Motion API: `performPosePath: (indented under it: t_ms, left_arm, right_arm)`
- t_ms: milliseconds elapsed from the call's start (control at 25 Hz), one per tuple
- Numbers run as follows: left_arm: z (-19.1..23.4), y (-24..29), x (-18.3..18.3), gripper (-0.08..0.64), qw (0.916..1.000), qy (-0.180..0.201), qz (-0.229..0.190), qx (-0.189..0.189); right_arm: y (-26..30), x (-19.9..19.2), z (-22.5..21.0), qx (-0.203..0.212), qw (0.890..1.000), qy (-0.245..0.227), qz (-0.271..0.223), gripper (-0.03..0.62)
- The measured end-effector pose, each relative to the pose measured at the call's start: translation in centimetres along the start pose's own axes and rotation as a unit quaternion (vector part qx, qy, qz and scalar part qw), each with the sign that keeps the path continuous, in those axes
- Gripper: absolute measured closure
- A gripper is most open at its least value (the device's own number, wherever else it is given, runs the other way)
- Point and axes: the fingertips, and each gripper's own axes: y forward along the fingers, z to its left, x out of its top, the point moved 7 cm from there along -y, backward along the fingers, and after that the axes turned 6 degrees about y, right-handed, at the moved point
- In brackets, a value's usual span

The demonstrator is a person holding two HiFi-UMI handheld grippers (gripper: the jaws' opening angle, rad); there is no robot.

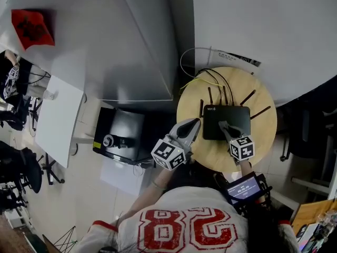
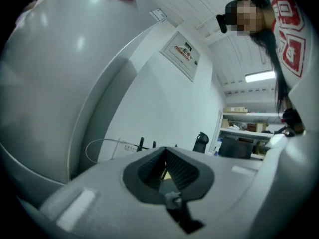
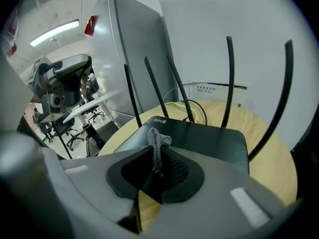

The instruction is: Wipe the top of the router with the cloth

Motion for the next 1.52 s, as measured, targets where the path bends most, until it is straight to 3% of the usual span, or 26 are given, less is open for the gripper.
performPosePath:
  t_ms: [400, 680, 1200, 1520]
  left_arm:
    - [-1.8, 1.7, -0.7, 0.562, 0.9987, -0.009, 0.01, -0.049]
    - [-2.5, 2.1, -1.0, 0.563, 0.998, -0.013, 0.014, -0.06]
    - [0.3, -1.3, 0.1, 0.562, 0.9997, -0.002, 0.0, 0.022]
    - [1.3, -2.8, 0.2, 0.561, 0.998, -0.003, -0.002, 0.063]
  right_arm:
    - [-3.0, -4.3, 3.3, 0.007, 0.997, 0.076, -0.02, 0.551]
    - [-3.1, -3.9, 2.8, 0.001, 0.997, 0.069, -0.017, 0.551]
    - [0.2, 3.7, -5.2, -0.041, 0.999, 0.011, -0.026, 0.551]
    - [2.5, 6.5, -7.1, -0.047, 0.998, 0.004, -0.032, 0.551]
